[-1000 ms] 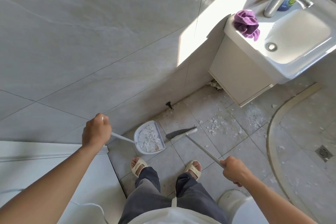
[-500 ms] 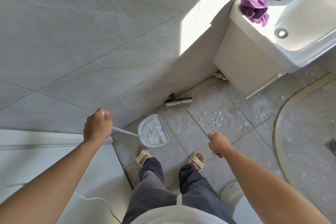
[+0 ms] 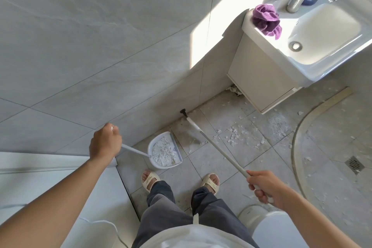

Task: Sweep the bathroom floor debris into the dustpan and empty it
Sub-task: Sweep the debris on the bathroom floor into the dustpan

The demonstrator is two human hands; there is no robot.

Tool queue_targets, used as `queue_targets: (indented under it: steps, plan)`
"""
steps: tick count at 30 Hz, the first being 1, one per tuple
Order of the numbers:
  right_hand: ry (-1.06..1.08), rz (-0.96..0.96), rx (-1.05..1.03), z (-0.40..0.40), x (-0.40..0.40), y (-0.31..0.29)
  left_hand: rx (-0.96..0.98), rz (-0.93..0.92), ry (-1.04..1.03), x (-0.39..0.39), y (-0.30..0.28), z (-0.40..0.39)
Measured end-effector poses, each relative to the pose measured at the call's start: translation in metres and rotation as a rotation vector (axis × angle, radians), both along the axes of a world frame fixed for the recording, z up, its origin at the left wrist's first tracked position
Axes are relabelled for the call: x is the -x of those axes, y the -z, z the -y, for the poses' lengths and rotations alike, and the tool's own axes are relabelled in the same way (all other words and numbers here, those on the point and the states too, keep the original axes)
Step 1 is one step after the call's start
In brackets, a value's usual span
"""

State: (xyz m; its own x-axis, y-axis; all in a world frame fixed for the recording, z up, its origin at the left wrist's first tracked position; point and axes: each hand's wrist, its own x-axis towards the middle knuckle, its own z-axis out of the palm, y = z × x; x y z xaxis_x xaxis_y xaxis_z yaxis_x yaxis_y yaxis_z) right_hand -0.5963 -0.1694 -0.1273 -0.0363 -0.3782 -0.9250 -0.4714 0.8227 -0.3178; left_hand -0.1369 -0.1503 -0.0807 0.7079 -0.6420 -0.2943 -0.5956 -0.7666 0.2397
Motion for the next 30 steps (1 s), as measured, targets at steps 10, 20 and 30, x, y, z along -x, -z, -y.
queue_targets:
  steps: [10,20,30]
  plan:
    - [0.545,0.442,-0.289,-0.031,-0.019,0.017,-0.013,0.03,0.025,0.01,-0.003,0.007]
    - [0.719,0.418,-0.384,-0.02,-0.021,0.049,-0.041,0.05,0.073,0.025,-0.004,0.011]
    - [0.892,0.319,-0.279,0.0,0.062,0.042,-0.036,0.053,0.162,0.055,-0.003,0.034]
